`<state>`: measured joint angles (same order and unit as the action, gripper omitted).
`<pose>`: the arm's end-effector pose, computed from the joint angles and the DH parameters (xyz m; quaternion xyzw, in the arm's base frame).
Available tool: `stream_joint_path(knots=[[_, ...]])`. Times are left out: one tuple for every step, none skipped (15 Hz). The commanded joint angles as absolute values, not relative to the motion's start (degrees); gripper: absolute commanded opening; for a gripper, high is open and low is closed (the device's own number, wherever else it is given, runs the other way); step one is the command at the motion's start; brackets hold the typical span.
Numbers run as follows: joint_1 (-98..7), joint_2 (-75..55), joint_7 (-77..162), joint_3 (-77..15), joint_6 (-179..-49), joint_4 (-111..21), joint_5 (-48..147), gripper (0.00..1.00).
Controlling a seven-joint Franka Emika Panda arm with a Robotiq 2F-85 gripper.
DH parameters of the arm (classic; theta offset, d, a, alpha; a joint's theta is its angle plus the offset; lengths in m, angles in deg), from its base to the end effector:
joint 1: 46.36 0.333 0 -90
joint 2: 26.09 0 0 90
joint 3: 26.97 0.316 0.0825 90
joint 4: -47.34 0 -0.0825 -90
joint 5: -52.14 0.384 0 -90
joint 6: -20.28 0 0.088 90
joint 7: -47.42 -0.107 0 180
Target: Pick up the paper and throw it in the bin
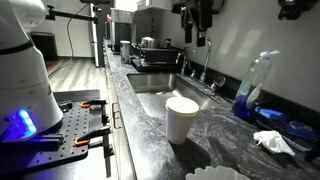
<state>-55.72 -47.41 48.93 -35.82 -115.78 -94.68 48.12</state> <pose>0.4247 -0.1425 0.4504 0.9838 -0.1208 0.1303 0.0217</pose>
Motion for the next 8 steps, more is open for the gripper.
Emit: stream_joint_path(knots=[[-55.86, -47.4, 48.99, -35.69, -115.64, -94.58, 48.2, 1.0], [-56.28, -46.63, 48.27, -35.35, -116.66, -94.29, 47.2, 1.0], [-56.45, -45.87, 48.31, -35.26, -118.12, -94.12, 46.54, 1.0], [-56.59, -44.98, 49.05, -35.55, -119.32, -93.8, 45.97, 1.0], [-56.44, -44.23, 50.01, -35.98, -120.52, -93.56, 45.96, 1.0], [-56.35, -42.9, 51.02, -36.5, -121.58, -92.98, 46.04, 1.0], [-56.12, -41.67, 52.33, -37.1, -122.8, -92.56, 46.62, 1.0], [-56.38, -39.69, 52.96, -37.45, -125.35, -92.03, 46.24, 1.0]])
